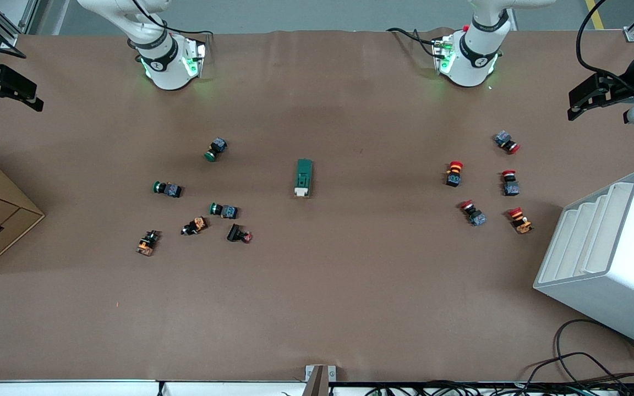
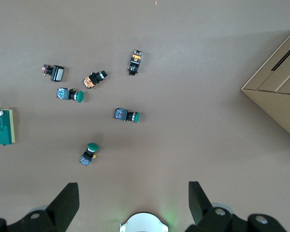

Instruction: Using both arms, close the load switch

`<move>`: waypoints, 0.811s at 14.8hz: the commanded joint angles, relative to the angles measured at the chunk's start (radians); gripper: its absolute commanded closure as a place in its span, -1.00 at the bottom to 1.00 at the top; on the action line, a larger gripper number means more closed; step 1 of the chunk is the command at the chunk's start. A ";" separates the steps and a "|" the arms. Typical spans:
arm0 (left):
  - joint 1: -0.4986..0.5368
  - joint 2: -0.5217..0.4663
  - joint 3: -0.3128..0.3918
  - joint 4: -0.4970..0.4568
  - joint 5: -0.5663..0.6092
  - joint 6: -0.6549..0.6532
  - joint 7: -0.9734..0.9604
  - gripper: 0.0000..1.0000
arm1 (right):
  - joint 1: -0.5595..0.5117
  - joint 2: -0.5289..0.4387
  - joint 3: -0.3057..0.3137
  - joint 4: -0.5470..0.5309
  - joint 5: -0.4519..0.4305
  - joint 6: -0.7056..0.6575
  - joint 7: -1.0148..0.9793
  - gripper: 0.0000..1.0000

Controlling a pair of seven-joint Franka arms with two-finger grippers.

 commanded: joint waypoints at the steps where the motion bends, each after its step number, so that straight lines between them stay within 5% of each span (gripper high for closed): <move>1: 0.034 -0.037 -0.026 -0.034 -0.015 0.020 0.023 -1.00 | -0.013 -0.016 0.004 -0.011 0.013 0.003 0.006 -1.00; 12: 0.036 -0.036 -0.049 -0.036 -0.041 0.017 0.036 -1.00 | -0.011 -0.016 0.004 -0.011 0.011 0.009 0.004 -1.00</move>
